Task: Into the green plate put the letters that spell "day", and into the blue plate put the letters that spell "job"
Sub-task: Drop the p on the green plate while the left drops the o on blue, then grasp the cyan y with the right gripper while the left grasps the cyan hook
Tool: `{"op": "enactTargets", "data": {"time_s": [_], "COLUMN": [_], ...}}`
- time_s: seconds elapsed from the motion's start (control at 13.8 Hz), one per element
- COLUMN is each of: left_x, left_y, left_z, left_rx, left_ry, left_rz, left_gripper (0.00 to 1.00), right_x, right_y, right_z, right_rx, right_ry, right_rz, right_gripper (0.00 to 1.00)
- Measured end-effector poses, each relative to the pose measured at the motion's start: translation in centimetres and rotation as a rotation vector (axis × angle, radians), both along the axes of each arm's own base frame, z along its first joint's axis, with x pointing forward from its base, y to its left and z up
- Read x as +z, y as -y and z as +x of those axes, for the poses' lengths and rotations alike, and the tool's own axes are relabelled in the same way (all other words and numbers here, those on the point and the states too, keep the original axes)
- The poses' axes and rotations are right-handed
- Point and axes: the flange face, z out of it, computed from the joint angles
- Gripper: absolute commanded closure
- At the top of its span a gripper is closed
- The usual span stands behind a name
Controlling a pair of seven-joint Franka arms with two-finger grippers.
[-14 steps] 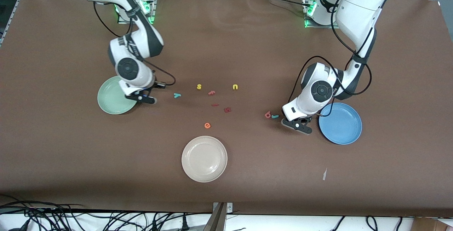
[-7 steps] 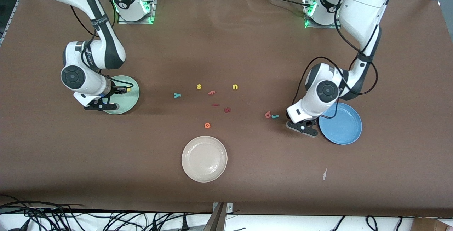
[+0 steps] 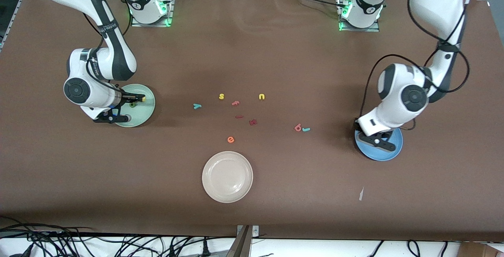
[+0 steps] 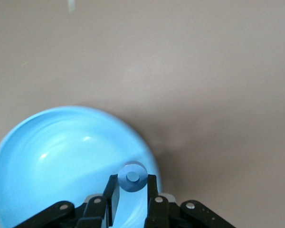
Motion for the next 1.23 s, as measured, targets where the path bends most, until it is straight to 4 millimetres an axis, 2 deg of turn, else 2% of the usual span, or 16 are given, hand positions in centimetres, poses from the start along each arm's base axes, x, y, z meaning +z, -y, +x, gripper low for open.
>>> {"op": "enactTargets", "data": {"time_s": [0.07,0.14,0.36,0.58,0.65,0.8,1.01,1.16,1.23], "left_x": [-0.1,-0.2,-0.3,0.3,0.5,0.5,-1.6,-3.2,-3.9], "left_y": [-1.6,-2.4,-2.0,-0.5,1.1,6.6,14.7,17.8,18.7], "left_z": [-0.3,-0.4,-0.5,-0.5,-0.6,-1.0,-3.0,-3.9,-4.2], "left_rx": [-0.007,-0.008,-0.019,-0.044,-0.065,-0.083,-0.135,-0.178,-0.194], "left_ry": [-0.006,-0.009,-0.010,0.003,0.015,0.054,0.092,0.110,0.110], "left_rz": [0.006,0.009,0.007,0.003,-0.002,-0.035,-0.065,-0.073,-0.074], "left_gripper": [0.28,0.20,0.19,0.19,0.20,0.20,0.20,0.20,0.20], "right_x": [1.0,1.9,3.3,3.1,2.7,1.0,-1.6,-2.7,-3.5], "right_y": [-1.6,-3.5,-10.1,-17.0,-18.9,-21.3,-22.9,-23.8,-23.9], "right_z": [0.5,0.9,1.4,0.6,0.2,-0.4,-1.4,-2.4,-3.0], "right_rx": [-0.019,-0.046,-0.170,-0.330,-0.390,-0.494,-0.617,-0.647,-0.649], "right_ry": [0.000,0.011,0.055,0.092,0.117,0.157,0.205,0.227,0.229], "right_rz": [0.013,0.017,-0.016,-0.073,-0.085,-0.100,-0.103,-0.095,-0.097], "right_gripper": [0.02,0.01,0.02,0.02,0.02,0.05,0.08,0.18,0.18]}}
